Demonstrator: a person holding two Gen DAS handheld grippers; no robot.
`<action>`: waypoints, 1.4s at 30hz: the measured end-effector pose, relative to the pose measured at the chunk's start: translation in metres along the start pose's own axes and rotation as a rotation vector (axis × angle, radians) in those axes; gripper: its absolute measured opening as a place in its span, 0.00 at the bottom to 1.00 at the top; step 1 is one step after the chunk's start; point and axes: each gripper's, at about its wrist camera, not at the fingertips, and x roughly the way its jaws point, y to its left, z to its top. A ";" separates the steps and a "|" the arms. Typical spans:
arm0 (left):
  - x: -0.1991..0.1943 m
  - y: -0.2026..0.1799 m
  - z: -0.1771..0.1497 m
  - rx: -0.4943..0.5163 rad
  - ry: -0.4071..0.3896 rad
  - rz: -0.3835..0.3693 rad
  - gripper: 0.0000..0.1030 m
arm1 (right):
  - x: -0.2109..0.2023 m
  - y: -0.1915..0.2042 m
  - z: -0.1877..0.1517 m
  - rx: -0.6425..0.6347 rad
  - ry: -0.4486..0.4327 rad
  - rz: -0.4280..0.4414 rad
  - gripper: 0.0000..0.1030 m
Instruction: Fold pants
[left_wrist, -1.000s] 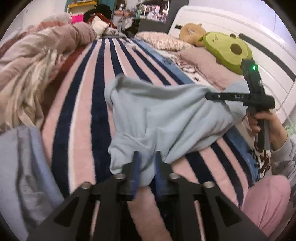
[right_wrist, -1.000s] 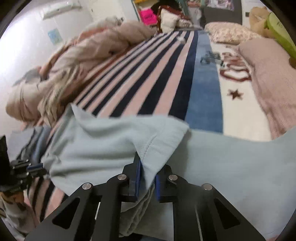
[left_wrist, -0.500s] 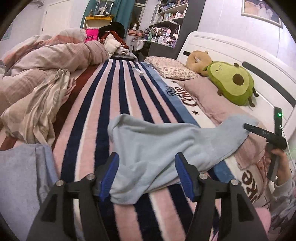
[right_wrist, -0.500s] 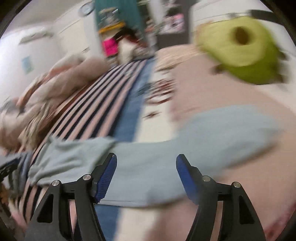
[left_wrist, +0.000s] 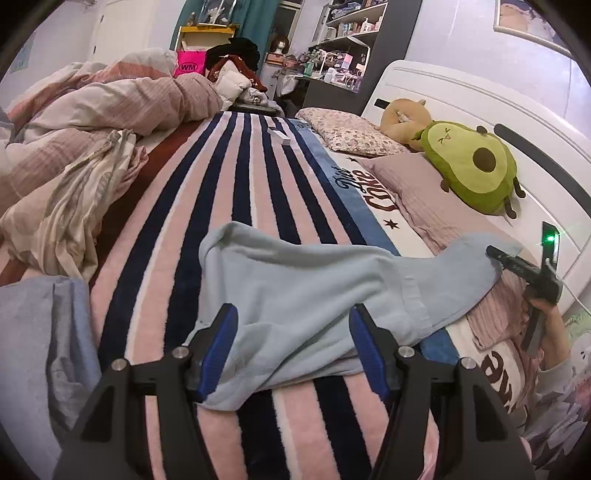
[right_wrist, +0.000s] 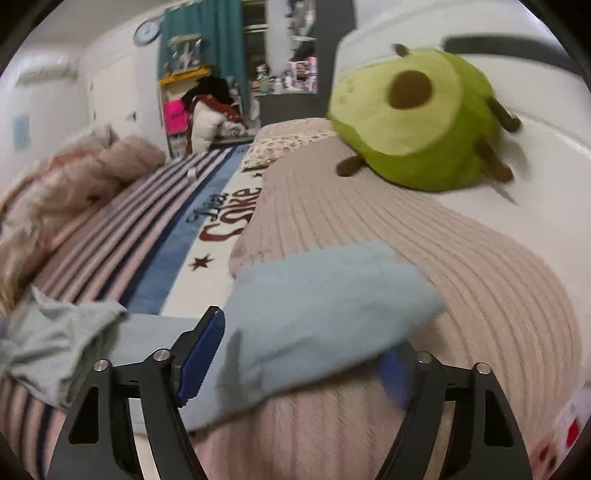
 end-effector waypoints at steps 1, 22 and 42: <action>0.002 0.001 0.000 -0.001 0.002 0.002 0.57 | 0.003 0.005 0.000 -0.031 -0.004 -0.028 0.44; -0.017 0.060 0.004 -0.072 -0.075 -0.073 0.57 | -0.026 0.236 0.033 -0.176 0.038 0.564 0.12; 0.020 0.015 0.007 -0.006 0.007 -0.122 0.67 | -0.031 0.264 -0.018 -0.348 0.154 0.665 0.57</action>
